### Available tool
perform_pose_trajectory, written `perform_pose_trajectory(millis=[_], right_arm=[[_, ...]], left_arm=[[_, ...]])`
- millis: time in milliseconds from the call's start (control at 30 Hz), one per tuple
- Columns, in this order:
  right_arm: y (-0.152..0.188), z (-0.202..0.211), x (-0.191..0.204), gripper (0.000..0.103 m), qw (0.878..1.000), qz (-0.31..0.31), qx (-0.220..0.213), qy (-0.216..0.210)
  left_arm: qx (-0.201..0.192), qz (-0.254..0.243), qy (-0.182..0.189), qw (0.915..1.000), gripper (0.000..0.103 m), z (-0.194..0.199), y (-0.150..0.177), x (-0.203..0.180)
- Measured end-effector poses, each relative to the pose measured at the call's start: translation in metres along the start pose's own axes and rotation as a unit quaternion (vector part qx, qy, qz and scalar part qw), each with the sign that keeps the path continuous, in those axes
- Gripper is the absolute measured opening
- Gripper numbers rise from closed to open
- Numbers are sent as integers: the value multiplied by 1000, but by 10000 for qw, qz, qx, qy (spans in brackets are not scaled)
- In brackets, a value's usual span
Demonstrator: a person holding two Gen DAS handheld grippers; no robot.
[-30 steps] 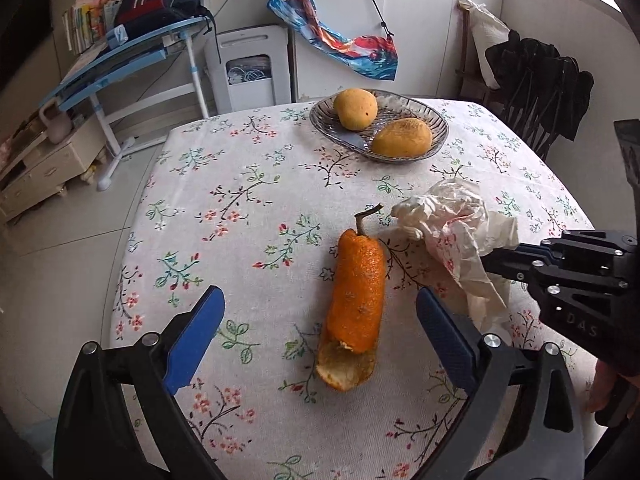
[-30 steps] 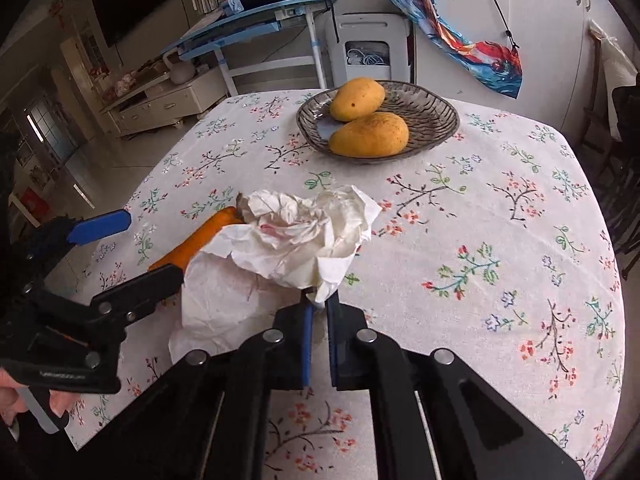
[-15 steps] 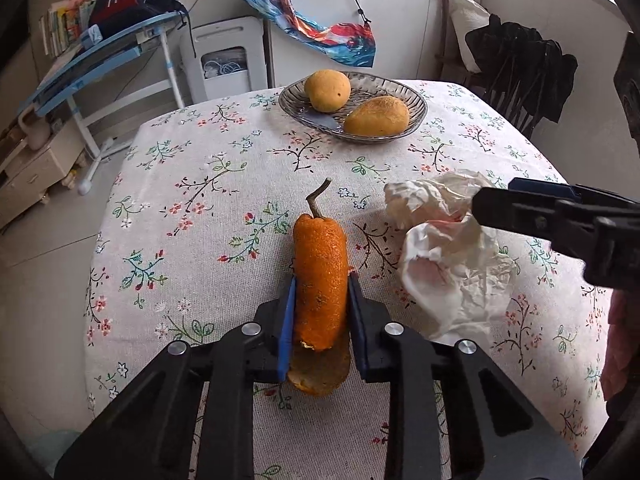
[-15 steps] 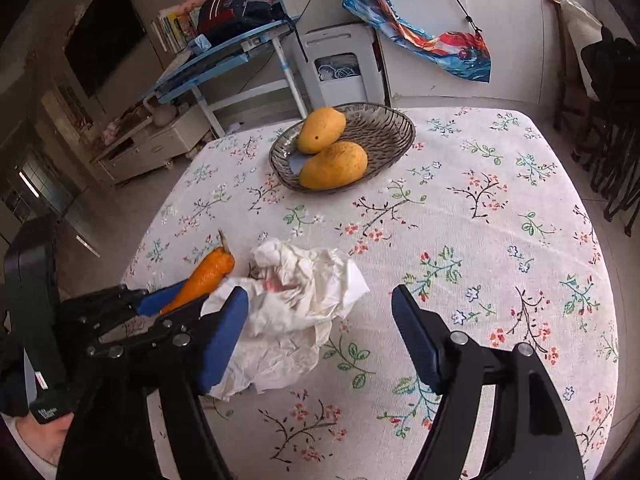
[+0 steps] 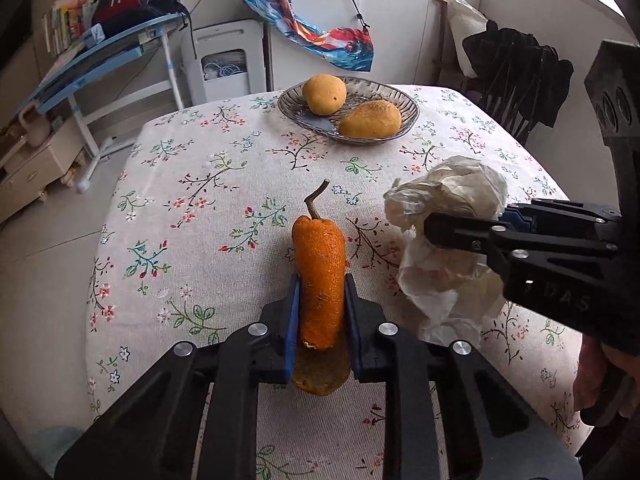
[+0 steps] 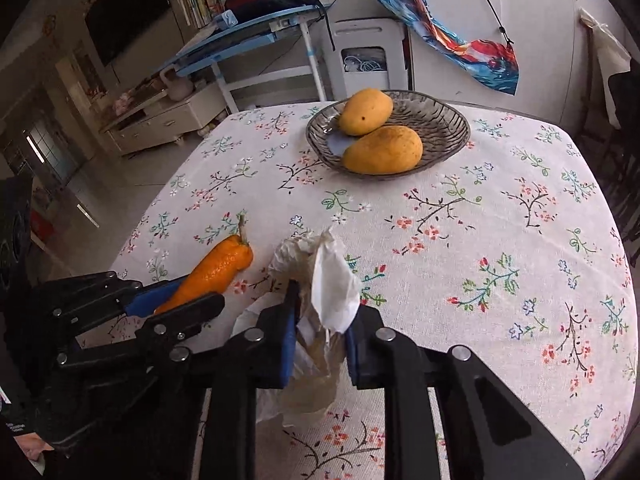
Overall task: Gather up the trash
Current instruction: 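Carry the peel with the left tool while the right tool carries the paper toward the basin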
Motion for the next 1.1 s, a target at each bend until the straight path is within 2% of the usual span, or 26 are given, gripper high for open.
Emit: perform_pose_trajectory(millis=[267, 500, 800, 1100], right_arm=[[10, 40, -9, 20, 9985, -347, -288, -311], [33, 70, -1, 21, 9963, -450, -556, -470], [70, 97, 18, 22, 9960, -261, -703, -495], [96, 121, 29, 23, 9946, -157, -919, -456]], left_arm=[[-443, 119, -7, 9989, 19, 41, 11, -4], [-822, 430, 50, 9957, 19, 82, 37, -8], [-942, 398, -63, 9947, 19, 116, 78, -21], [-1043, 371, -82, 9938, 19, 143, 104, -27]])
Point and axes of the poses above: each gripper's, at about its wrist camera, not at the fingertips, and z roughly against the way its jaws point, x to its left, y to its underside, the point moved 4 cm from there along -z, roughly the way its jaws point, and after that the axes turned 1 degree about y, right-handed, at the moved point
